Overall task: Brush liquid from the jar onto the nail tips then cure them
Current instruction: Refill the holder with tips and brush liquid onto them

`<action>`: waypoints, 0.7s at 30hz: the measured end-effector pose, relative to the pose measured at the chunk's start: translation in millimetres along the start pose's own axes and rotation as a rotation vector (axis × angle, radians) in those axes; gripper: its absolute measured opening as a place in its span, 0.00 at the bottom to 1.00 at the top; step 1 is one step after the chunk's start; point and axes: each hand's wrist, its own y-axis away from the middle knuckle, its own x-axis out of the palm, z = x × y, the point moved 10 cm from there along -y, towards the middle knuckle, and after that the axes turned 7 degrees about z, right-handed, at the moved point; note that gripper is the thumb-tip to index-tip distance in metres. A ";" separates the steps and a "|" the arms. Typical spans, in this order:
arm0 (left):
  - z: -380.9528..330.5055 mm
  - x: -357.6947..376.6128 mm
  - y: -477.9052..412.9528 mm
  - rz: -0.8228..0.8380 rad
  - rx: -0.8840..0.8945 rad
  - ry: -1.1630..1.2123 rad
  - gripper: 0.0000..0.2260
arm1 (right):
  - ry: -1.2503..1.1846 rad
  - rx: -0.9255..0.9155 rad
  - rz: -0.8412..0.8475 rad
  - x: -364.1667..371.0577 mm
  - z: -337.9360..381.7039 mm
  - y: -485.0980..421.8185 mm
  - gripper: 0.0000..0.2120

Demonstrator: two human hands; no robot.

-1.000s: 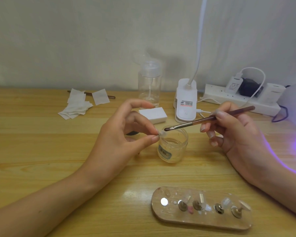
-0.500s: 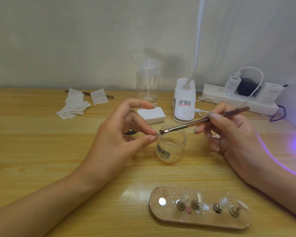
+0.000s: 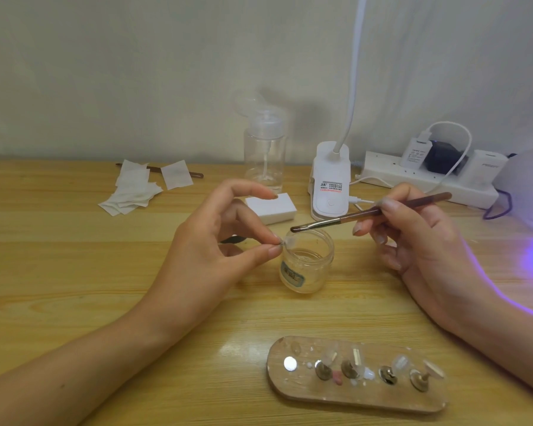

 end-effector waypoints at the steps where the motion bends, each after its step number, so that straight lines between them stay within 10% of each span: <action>1: 0.0 0.0 -0.1 0.000 0.000 -0.005 0.21 | 0.007 -0.010 0.030 4.1 1.7 0.1 0.07; 21: 3.0 4.2 0.9 0.039 -0.045 0.036 0.21 | 0.020 -0.035 0.023 3.2 4.5 0.8 0.06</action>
